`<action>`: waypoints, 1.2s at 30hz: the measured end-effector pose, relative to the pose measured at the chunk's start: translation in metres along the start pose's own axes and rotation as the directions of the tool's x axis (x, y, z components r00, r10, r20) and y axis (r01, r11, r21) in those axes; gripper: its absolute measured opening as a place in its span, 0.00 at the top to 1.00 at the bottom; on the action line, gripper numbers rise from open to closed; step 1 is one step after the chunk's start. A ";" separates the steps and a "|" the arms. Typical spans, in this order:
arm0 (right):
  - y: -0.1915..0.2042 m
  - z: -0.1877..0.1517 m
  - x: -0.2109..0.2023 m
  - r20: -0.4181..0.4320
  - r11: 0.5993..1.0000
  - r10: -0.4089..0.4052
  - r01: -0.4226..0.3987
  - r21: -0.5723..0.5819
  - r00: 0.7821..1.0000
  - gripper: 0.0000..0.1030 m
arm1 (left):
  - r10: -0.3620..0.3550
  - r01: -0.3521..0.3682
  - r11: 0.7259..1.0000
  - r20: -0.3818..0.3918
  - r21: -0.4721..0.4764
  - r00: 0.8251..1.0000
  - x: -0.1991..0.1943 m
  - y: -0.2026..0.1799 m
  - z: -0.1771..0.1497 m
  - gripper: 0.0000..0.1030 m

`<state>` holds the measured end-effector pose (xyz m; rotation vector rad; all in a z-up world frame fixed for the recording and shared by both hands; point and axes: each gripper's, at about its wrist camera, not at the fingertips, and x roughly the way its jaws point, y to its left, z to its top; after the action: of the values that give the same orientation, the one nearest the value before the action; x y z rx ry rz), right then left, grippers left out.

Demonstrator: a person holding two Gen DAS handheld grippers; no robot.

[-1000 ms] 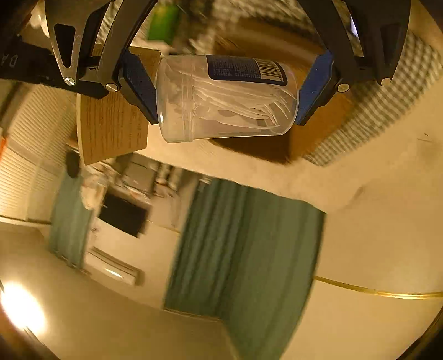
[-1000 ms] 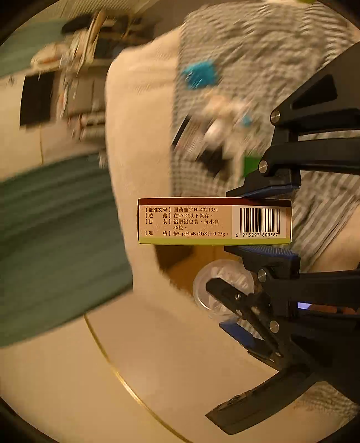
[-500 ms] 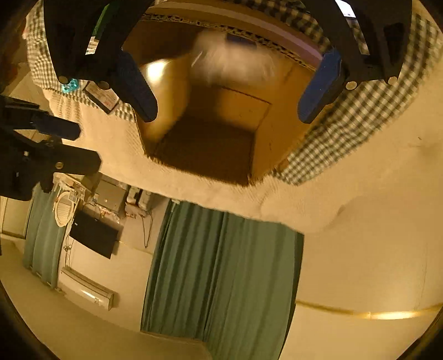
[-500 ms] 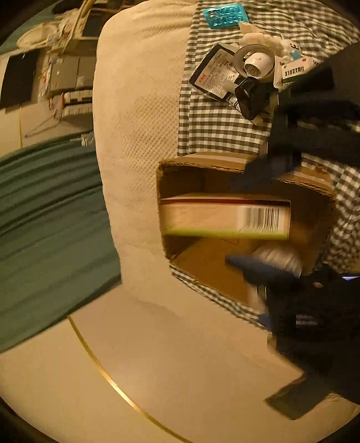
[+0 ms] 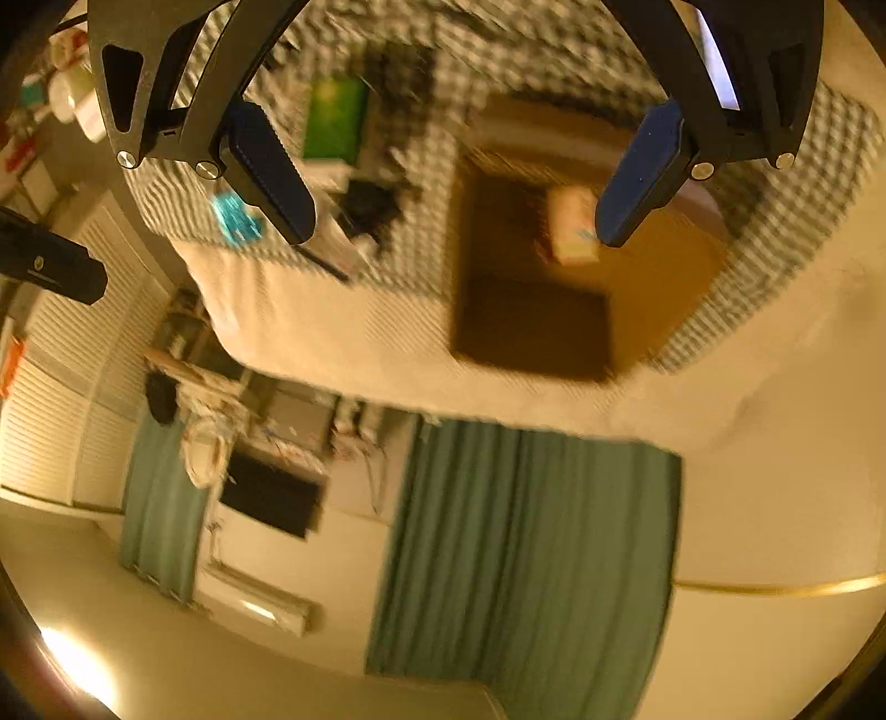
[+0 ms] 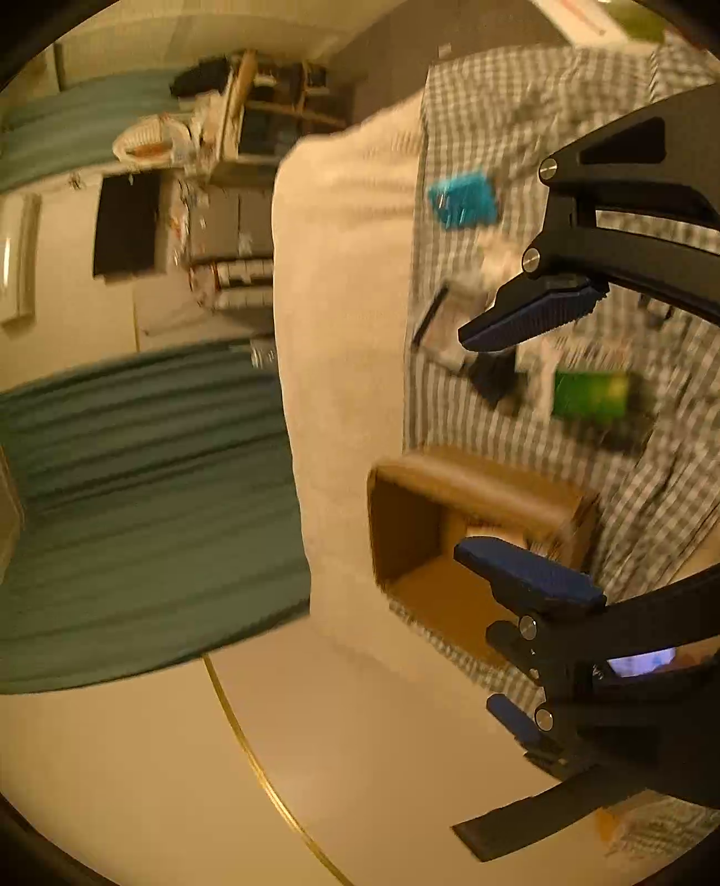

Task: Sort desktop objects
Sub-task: 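Grasp the green medicine box with the left tool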

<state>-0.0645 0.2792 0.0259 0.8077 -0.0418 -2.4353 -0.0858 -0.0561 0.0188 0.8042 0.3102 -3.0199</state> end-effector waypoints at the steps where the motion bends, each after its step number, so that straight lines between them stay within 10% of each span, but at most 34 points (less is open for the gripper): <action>1: -0.005 -0.004 -0.006 -0.001 1.000 -0.020 0.020 0.002 1.000 0.32 | -0.015 0.015 1.000 -0.023 0.001 1.000 0.002 -0.007 -0.007 0.00; 14: -0.099 -0.106 0.029 -0.135 0.986 -0.160 0.163 0.018 0.978 0.32 | -0.056 0.077 0.991 -0.185 0.110 0.981 0.081 -0.084 -0.097 0.00; 30: -0.142 -0.175 0.117 -0.289 0.994 0.029 0.004 0.111 0.957 0.42 | -0.006 0.037 0.988 -0.197 0.152 0.980 0.160 -0.091 -0.125 0.00; 36: -0.145 -0.186 0.136 -0.352 0.991 0.068 -0.022 0.133 0.933 0.60 | -0.051 0.086 0.984 -0.212 0.156 0.976 0.161 -0.094 -0.126 0.20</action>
<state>-0.1233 0.3556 -0.2281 1.2811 -0.0776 -2.2239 -0.1685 0.0679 -0.1503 1.1486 0.0904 -3.0603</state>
